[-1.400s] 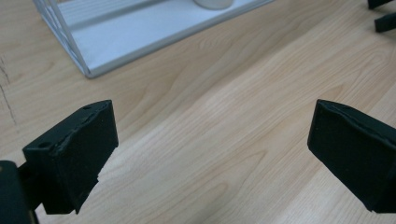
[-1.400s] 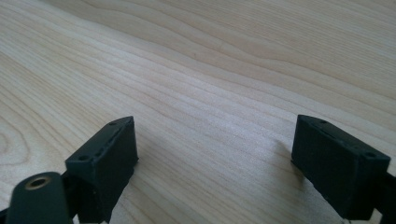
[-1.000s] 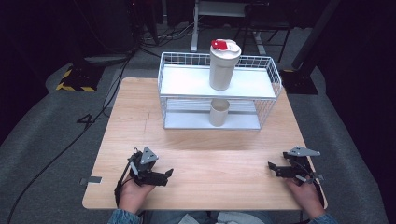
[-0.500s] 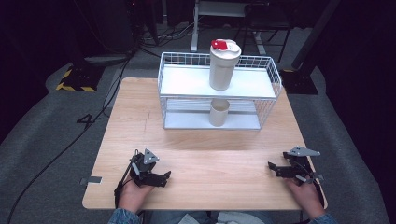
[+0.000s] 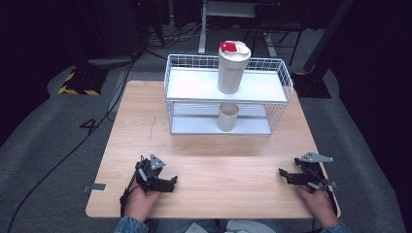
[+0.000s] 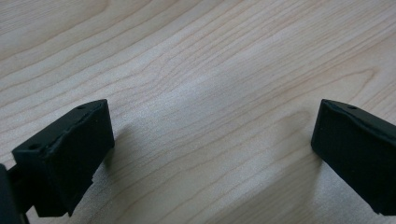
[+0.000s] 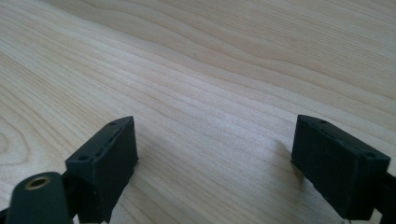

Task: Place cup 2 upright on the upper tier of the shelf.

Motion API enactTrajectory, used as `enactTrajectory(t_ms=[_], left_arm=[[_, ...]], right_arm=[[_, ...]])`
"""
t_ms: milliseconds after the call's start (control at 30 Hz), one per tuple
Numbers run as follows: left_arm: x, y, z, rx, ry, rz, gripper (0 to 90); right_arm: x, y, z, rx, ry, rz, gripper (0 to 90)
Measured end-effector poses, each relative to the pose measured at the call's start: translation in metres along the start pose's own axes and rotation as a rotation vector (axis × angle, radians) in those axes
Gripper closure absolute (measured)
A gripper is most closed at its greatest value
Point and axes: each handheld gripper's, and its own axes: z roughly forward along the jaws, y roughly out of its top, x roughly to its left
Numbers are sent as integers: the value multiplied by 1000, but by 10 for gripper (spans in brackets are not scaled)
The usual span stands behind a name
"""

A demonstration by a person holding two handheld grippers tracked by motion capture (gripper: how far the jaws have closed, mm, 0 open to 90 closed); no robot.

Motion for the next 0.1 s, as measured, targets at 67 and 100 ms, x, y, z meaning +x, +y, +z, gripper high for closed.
enactTrajectory(t_ms=[67,100], left_arm=[[0,0,0,0,0,0,0],[0,0,0,0,0,0,0]], right_arm=[[0,0,0,0,0,0,146],[0,0,0,0,0,0,146]])
